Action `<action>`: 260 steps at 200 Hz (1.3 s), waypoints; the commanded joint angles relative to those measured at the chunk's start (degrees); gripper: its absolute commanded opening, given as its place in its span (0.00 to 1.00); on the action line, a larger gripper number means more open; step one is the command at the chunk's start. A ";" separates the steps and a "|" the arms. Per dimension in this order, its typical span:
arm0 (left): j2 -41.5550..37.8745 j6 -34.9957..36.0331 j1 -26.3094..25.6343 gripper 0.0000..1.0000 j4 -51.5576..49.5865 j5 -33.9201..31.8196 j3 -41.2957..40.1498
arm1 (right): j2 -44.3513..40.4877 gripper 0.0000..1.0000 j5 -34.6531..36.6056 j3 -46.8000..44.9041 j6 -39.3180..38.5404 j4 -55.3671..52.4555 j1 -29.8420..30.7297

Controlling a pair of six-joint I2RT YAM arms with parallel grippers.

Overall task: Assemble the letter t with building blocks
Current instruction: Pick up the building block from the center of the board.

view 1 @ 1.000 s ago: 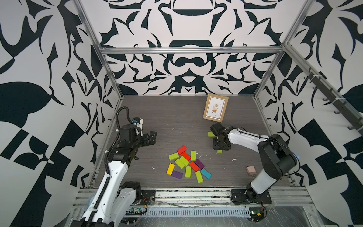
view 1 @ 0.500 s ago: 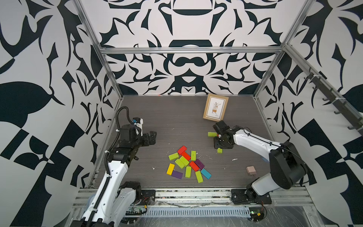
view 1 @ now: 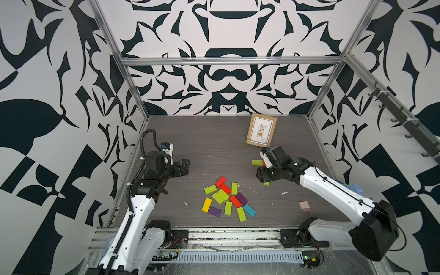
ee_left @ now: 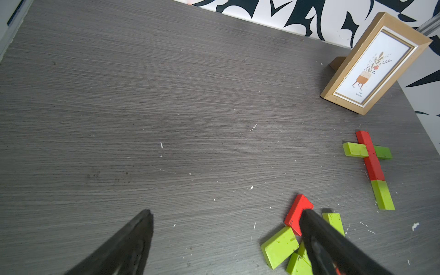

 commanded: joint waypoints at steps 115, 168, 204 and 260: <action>-1.78 -0.11 -0.07 1.00 -0.76 0.05 1.68 | 3.96 0.60 0.66 -9.19 5.50 2.97 18.73; -1.96 -0.24 -0.15 1.00 -0.94 0.56 1.59 | 5.20 0.59 0.12 -10.64 5.61 4.04 19.31; -1.96 0.69 -0.15 1.00 -2.77 1.22 3.13 | 6.76 0.59 -1.05 -11.07 4.82 5.46 20.34; -0.92 5.98 -0.10 1.00 -4.04 8.47 4.13 | 7.56 0.59 -2.11 -12.43 4.10 7.09 21.67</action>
